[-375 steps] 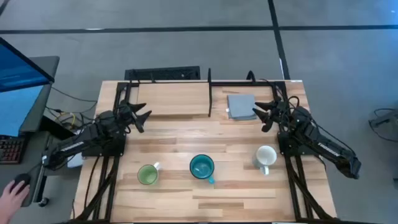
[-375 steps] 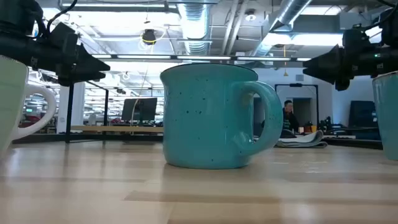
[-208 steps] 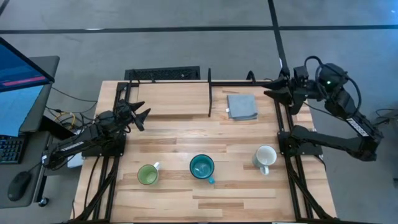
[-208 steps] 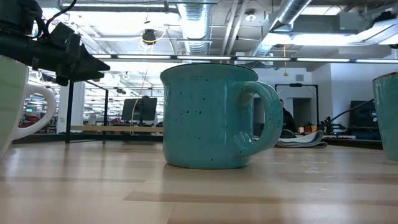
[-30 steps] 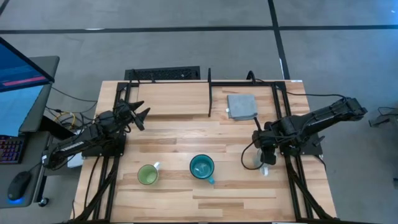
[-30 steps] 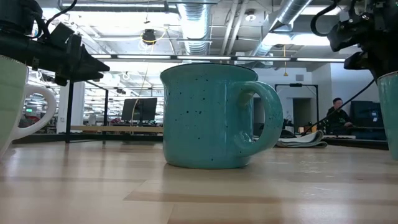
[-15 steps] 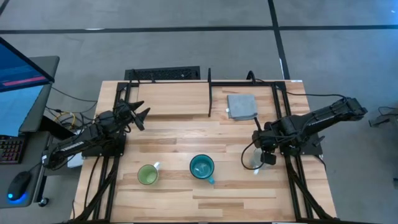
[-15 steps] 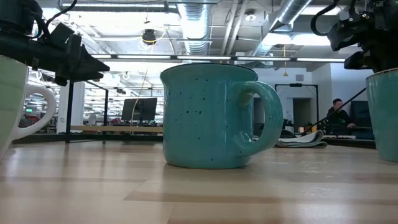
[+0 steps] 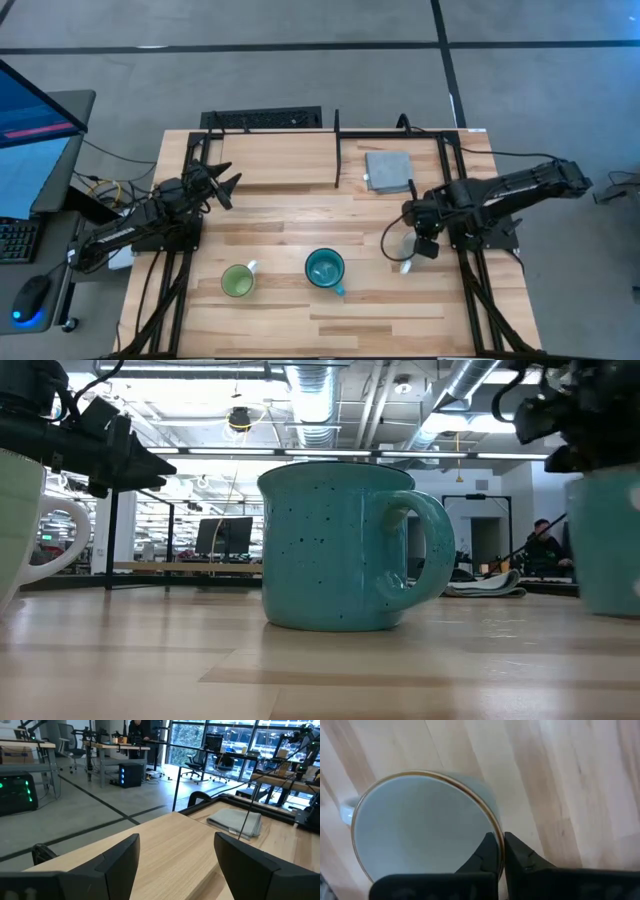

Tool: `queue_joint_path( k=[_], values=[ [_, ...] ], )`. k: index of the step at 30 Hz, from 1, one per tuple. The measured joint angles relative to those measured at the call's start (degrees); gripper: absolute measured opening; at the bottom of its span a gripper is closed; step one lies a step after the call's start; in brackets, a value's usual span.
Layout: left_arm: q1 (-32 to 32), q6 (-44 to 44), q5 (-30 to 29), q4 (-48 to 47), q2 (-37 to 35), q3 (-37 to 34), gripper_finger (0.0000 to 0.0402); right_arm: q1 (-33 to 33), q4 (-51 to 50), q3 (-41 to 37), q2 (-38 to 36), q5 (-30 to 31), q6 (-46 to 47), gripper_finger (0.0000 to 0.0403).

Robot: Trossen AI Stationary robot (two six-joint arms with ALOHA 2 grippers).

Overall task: Stack small to large cups/mugs on shelf
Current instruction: Put the white mug on the shelf

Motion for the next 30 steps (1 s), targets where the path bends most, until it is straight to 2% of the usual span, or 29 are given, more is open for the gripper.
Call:
queue_joint_path(
  k=[8,14,20,30],
  values=[
    [0.0,0.0,0.0,0.0,0.0,0.0,0.0247,-8.4,-0.1,8.2,0.0,-0.2,-6.8,0.0021],
    [0.0,0.0,0.0,0.0,0.0,0.0,0.0247,-14.9,-4.8,19.9,6.1,1.7,-15.3,0.0021],
    [0.0,0.0,0.0,0.0,0.0,0.0,0.0247,-20.9,-12.8,36.8,18.6,5.4,-25.0,0.0021],
    [0.0,0.0,0.0,0.0,0.0,0.0,0.0247,-26.8,-23.6,72.4,39.5,5.4,-36.2,0.0021]
  ],
)
